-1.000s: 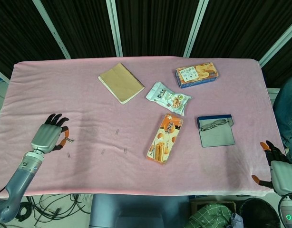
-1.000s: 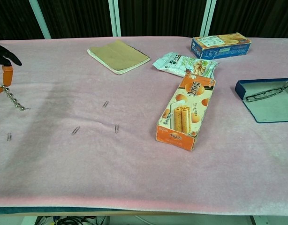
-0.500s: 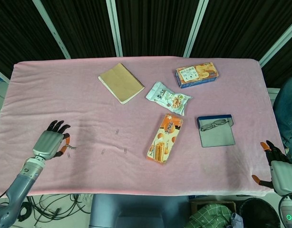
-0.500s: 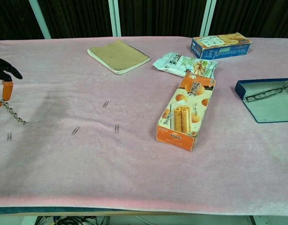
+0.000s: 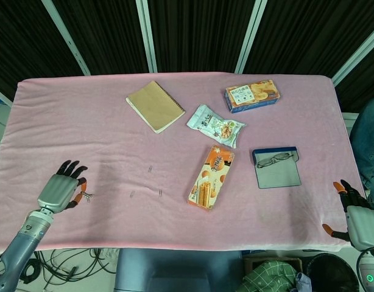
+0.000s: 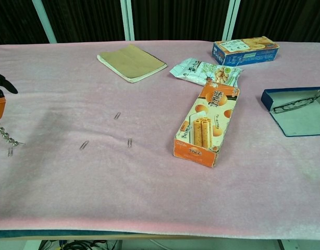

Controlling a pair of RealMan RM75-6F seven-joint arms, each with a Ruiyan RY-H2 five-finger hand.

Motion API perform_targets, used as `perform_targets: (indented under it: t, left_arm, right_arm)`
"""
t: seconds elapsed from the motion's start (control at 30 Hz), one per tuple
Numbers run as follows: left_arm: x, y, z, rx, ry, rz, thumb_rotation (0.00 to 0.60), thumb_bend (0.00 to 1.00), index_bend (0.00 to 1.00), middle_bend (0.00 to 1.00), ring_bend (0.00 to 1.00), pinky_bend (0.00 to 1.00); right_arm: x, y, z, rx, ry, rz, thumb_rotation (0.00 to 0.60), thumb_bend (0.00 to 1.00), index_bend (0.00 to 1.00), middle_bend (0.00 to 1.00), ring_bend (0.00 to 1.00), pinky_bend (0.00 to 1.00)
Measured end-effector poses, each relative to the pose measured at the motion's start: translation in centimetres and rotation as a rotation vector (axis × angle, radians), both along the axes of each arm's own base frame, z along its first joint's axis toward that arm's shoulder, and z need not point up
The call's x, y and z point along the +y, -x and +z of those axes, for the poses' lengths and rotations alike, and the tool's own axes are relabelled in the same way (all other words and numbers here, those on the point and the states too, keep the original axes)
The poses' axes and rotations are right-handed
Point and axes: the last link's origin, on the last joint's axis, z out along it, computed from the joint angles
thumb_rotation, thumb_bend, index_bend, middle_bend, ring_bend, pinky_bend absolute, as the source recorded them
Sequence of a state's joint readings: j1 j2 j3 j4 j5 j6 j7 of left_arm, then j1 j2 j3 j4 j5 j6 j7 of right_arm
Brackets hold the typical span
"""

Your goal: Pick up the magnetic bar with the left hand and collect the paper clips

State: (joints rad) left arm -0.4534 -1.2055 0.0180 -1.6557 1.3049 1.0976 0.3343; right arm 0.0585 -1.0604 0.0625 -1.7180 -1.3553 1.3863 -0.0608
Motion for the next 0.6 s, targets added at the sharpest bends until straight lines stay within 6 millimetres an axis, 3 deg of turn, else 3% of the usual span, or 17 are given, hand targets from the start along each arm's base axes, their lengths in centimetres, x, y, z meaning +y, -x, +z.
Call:
perform_targets:
  t: [0.6]
  left_arm:
    - [-1.1, 1.7, 0.5, 0.016, -0.007, 0.041, 0.6, 0.43, 0.56, 0.15, 0.0, 0.0]
  right_arm:
    - [0.0, 0.0, 0.0, 0.0, 0.001, -0.001, 0.6, 0.08, 0.0, 0.0, 0.07, 0.18]
